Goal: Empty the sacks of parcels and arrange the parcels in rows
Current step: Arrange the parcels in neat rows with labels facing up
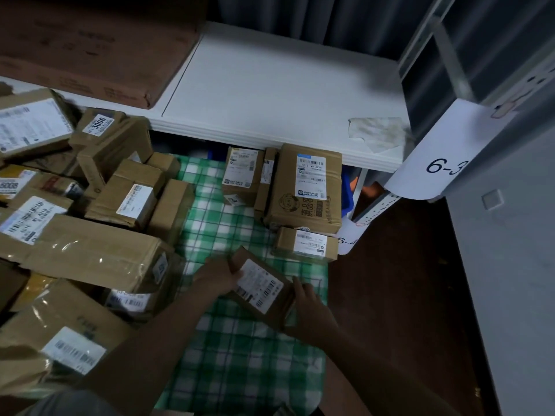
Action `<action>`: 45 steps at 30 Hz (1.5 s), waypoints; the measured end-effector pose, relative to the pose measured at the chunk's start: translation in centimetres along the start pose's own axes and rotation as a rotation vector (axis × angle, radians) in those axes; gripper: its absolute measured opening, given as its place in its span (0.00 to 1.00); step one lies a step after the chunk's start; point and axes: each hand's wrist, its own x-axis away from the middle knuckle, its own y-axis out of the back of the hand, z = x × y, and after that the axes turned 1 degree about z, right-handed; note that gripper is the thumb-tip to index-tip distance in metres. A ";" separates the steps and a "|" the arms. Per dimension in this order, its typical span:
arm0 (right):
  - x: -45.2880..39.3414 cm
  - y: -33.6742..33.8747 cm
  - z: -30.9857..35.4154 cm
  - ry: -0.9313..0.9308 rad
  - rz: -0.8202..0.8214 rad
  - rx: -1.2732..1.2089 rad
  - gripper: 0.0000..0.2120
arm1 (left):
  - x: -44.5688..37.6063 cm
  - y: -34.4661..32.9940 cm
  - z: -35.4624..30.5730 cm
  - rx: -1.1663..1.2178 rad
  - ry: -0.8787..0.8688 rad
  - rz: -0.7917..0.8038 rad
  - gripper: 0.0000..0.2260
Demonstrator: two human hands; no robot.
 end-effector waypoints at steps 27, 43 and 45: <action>0.3 3.5 -3.7 -0.341 -0.283 -0.546 0.18 | 1.9 -3.1 -4.9 -0.051 -0.126 0.115 0.21; -3.4 1.8 11.3 0.184 -0.391 -0.084 0.21 | 7.3 6.1 1.9 0.093 -0.275 -0.323 0.15; -4.1 1.4 14.8 0.282 -0.283 -0.081 0.31 | 8.1 7.6 3.8 0.180 -0.271 -0.416 0.14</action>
